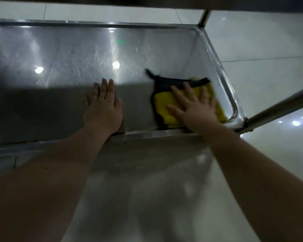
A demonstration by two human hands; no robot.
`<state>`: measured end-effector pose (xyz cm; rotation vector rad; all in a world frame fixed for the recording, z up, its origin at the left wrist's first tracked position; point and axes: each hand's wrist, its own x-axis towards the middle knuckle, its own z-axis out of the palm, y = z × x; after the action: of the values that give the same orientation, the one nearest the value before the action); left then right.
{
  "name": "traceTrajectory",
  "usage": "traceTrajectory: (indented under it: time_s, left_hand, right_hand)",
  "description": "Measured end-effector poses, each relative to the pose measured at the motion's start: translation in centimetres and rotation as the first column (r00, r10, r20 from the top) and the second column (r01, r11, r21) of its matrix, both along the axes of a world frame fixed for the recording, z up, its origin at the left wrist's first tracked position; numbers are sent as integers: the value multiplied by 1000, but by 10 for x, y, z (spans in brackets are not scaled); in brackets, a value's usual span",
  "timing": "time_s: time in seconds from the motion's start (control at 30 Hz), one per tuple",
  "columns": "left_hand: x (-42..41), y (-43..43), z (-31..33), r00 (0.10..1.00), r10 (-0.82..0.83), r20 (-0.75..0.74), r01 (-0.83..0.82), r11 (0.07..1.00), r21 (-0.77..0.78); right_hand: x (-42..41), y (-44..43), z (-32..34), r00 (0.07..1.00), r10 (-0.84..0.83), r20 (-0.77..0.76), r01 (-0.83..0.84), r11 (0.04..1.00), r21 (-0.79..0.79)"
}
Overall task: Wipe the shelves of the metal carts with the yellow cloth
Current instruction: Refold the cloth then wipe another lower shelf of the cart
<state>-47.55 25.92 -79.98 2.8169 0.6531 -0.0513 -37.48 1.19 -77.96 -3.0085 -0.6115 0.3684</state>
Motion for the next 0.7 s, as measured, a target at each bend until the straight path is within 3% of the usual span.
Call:
traceTrajectory:
  time_s: [0.1,0.17,0.23,0.33,0.47,0.6,0.7]
  left_hand:
    - [1,-7,-1,1000,2,-26,-2,1000,4]
    - [0,-9,-1,998,-5,-57,5,1000,9]
    - [0,-9,1,998,-3,-66,2,1000,-1]
    - [-6,-4,7,997,-29,-67,28,999,-24]
    - [-35,39,11,990,-140,-32,142,989,44]
    - [-65,89,11,992,-50,-114,60,994,90]
    - [-65,85,8,992,-58,-108,72,989,127]
  right_hand:
    - [19,-49,2,961,-278,2,277,958,-72]
    - [8,-27,3,936,-352,10,352,933,-70]
    - [-18,23,2,961,-273,-38,272,962,-25]
    - [-64,86,-1,998,-22,-60,21,1000,-8]
    - [-53,63,4,994,62,-89,-65,997,-33]
    - [-19,-16,8,989,-102,-105,98,994,-40]
    - [-16,-24,11,958,-264,-111,257,964,-73]
